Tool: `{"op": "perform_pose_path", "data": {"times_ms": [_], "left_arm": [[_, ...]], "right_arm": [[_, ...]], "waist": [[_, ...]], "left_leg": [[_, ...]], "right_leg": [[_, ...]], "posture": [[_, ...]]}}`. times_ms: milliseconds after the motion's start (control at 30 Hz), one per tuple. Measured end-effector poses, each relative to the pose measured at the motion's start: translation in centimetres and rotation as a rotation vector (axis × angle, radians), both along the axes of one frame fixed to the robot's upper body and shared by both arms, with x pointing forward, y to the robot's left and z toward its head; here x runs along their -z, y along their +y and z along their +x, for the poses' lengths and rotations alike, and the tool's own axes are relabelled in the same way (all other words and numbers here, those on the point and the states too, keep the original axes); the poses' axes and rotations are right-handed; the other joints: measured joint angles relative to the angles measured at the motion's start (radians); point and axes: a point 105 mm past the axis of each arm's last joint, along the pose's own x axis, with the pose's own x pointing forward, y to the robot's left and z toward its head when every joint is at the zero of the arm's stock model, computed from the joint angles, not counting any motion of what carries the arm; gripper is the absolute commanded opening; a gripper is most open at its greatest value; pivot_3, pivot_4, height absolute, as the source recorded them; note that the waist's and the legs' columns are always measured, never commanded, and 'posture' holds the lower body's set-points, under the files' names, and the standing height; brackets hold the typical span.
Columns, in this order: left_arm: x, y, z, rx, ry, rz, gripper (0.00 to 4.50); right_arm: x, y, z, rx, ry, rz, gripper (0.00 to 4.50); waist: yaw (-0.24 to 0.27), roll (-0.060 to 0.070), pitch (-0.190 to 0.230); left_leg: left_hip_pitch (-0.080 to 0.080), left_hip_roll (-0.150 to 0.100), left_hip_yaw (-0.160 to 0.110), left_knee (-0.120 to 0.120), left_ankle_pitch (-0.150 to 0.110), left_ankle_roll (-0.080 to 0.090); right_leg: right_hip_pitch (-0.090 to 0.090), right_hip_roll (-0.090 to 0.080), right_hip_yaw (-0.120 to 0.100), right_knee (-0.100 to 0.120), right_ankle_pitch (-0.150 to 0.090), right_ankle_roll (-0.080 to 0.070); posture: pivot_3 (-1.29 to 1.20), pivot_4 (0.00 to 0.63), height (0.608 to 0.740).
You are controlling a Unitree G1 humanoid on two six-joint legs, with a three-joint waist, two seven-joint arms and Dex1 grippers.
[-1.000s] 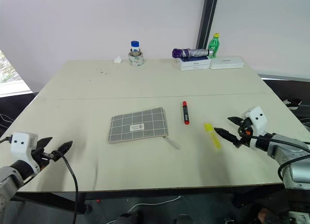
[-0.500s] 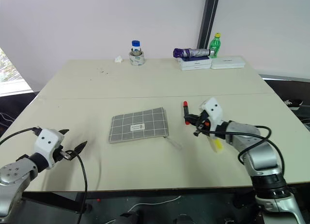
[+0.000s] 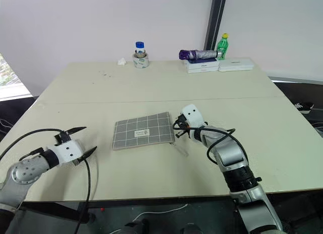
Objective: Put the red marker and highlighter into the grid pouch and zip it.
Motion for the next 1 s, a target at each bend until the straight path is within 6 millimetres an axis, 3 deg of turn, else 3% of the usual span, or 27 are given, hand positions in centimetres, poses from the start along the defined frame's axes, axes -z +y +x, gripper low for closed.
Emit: {"op": "perform_pose_path", "data": {"times_ms": [200,633,1000], "left_arm": [[0.3,-1.3,0.8,0.108,-0.012,0.040,4.50],[0.3,-3.0,2.1,0.264,-0.021,0.126,4.50],[0.3,-3.8,2.4,0.313,-0.019,0.145,4.50]], "right_arm": [[1.1,-0.4,0.8,0.047,0.038,-0.018,0.01],[0.9,3.0,1.4,-0.034,0.058,-0.046,0.01],[1.3,3.4,1.3,-0.047,0.064,-0.063,0.01]], "waist": [[-0.001,0.000,0.000],[0.000,0.001,0.000],[0.000,0.001,-0.001]], "left_leg": [[0.000,0.000,0.000,0.000,0.000,0.000],[0.001,-0.001,0.000,0.002,0.000,0.000],[0.001,-0.001,0.000,0.003,0.000,0.000]], "right_leg": [[0.000,0.000,0.000,0.001,0.000,0.000],[0.001,0.002,0.000,0.003,0.000,0.000],[0.001,0.003,0.000,0.005,0.000,0.000]], "posture": [[0.00,0.150,0.740],[0.00,0.150,0.740],[0.00,0.150,0.740]]}}
